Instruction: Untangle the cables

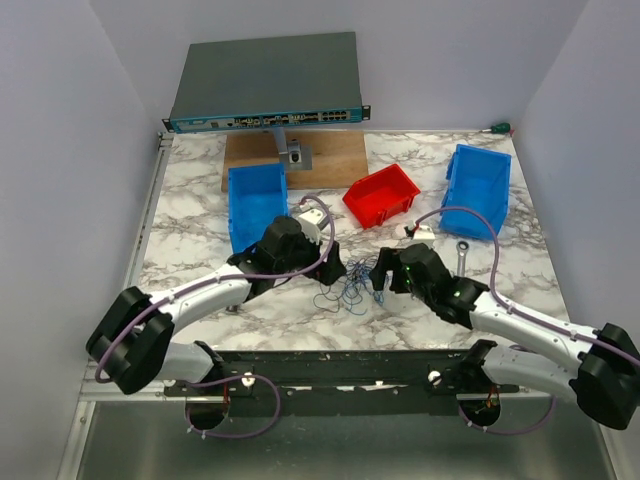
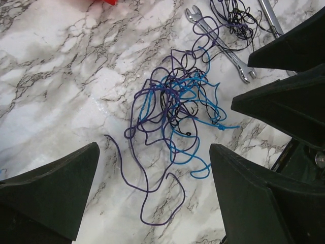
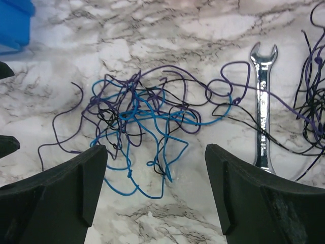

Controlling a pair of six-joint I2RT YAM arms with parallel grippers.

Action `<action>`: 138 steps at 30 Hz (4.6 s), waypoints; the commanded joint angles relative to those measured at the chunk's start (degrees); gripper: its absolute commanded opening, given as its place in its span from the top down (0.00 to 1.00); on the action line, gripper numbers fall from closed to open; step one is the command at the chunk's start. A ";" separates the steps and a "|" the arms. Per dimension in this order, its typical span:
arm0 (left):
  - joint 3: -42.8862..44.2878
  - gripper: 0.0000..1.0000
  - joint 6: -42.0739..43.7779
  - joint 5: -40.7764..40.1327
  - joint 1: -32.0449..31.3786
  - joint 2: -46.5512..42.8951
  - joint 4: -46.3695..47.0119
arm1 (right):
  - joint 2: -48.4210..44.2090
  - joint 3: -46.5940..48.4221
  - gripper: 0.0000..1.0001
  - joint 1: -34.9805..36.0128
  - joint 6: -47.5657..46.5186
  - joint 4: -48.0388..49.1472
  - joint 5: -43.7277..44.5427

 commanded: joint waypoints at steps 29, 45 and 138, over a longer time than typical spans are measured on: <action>-9.85 0.11 1.14 -5.34 -0.31 -6.81 15.86 | 4.24 0.03 0.99 -0.47 -2.43 9.63 -3.61; -16.19 0.11 3.40 -4.93 -0.31 -15.53 22.43 | -1.31 14.84 0.99 -0.47 -7.02 3.73 -23.19; -19.36 1.00 2.33 13.16 -1.61 -19.26 33.27 | 12.04 -10.04 0.38 -0.08 -22.60 49.84 -37.76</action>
